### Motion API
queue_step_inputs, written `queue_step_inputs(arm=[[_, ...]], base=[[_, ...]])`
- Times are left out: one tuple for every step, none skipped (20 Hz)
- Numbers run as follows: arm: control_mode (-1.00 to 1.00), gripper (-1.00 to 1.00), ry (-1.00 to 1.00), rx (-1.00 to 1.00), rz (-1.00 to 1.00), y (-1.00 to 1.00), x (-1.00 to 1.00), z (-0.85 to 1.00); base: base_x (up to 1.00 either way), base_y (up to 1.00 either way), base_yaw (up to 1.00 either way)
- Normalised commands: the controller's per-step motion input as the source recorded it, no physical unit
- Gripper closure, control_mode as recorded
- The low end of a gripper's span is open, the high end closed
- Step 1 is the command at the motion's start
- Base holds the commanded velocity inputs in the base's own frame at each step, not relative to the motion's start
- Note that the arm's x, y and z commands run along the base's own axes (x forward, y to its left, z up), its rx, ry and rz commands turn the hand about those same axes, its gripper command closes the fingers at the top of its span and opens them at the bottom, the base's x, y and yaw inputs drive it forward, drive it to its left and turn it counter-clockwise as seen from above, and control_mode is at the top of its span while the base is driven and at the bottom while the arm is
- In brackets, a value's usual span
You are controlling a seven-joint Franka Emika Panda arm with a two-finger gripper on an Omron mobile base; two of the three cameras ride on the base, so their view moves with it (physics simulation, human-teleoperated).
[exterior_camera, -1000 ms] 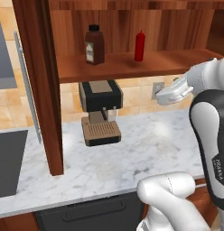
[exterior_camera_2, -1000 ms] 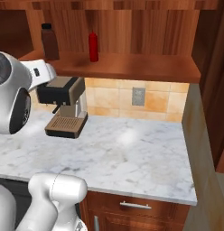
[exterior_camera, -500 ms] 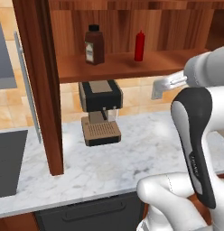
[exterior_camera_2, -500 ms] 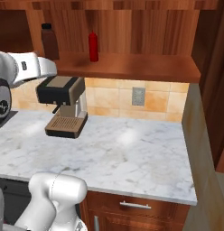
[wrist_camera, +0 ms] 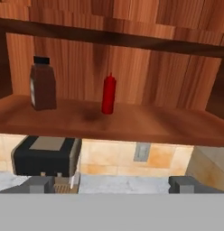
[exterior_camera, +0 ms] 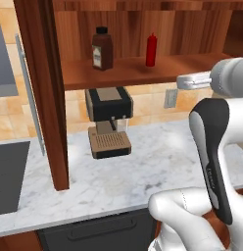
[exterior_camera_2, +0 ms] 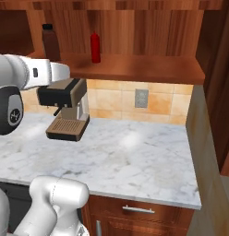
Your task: Collect the paprika, ketchup, and shaker from the cabinet and place them next to the stove.
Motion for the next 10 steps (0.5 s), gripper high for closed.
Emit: queue_step_inputs(arm=[[-1.0, -1.0, -0.08, 0.08, 0.0, -0.11, 0.34, 0.09], [-1.0, -1.0, -0.08, 0.05, 0.0, -0.02, 0.34, 0.0], [-1.0, -1.0, -0.09, 0.01, 0.0, 0.0, 0.33, 0.0], [-1.0, -1.0, -0.07, 0.0, 0.0, 0.0, 0.31, 0.0], [-1.0, -1.0, -0.06, 0.0, 0.0, 0.0, 0.3, 0.0], [-1.0, -1.0, -0.05, 0.01, 0.0, 0.0, 0.29, 0.0], [-1.0, -1.0, -0.04, 0.01, 0.0, 0.0, 0.23, 0.0], [-1.0, -1.0, -0.02, 0.02, 0.0, 0.0, 0.19, 0.0], [-1.0, -1.0, -0.02, 0.03, 0.0, -0.06, 0.1, -0.01], [-1.0, -1.0, -0.02, 0.03, 0.0, -0.11, 0.05, -0.04]], base=[[0.0, 0.0, 0.0], [0.0, 0.0, 0.0], [0.0, 0.0, 0.0], [0.0, 0.0, 0.0], [0.0, 0.0, 0.0], [0.0, 0.0, 0.0], [0.0, 0.0, 0.0], [0.0, 0.0, 0.0], [0.0, 0.0, 0.0], [0.0, 0.0, 0.0]])
